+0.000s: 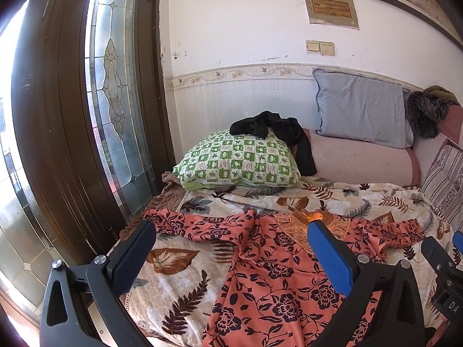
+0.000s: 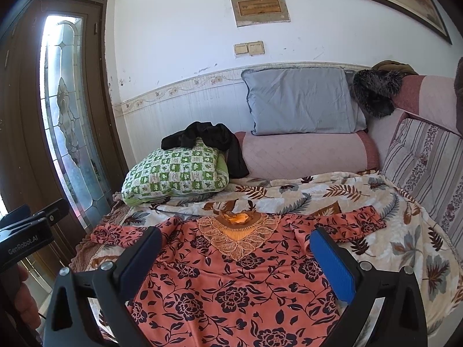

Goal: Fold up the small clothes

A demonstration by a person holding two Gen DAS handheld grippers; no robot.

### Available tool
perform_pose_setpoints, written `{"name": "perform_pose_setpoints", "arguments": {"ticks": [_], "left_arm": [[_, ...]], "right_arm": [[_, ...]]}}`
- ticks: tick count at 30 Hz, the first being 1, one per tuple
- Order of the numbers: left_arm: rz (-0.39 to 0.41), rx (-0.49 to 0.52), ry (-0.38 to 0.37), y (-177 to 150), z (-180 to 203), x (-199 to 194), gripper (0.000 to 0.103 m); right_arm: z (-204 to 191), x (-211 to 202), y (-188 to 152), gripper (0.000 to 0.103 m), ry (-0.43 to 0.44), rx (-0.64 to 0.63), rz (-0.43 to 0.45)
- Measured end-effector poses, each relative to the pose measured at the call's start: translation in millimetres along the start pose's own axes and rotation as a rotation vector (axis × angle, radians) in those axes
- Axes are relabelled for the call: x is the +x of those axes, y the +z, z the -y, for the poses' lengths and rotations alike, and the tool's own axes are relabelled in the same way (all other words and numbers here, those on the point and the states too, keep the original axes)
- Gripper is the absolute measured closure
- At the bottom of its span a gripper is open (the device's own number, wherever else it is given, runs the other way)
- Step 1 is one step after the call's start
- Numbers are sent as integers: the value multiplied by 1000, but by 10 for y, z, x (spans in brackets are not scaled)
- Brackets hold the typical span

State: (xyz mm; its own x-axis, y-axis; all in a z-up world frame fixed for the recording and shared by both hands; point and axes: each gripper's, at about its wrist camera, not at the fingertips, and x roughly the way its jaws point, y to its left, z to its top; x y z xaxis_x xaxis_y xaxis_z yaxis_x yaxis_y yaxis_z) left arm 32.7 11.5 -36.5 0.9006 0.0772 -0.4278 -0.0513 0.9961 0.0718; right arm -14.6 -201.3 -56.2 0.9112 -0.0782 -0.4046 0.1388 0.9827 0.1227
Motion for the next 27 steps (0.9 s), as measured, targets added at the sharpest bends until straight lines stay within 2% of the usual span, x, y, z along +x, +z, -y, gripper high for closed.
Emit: {"name": "perform_pose_setpoints", "arguments": {"ticks": [16, 27], "left_arm": [[-24, 8, 13, -12, 91, 158, 0], [-62, 49, 25, 6, 348, 519, 0]], "right_arm": [[78, 193, -24, 0, 4, 10, -28], [246, 515, 6, 0, -2, 28, -44]]}}
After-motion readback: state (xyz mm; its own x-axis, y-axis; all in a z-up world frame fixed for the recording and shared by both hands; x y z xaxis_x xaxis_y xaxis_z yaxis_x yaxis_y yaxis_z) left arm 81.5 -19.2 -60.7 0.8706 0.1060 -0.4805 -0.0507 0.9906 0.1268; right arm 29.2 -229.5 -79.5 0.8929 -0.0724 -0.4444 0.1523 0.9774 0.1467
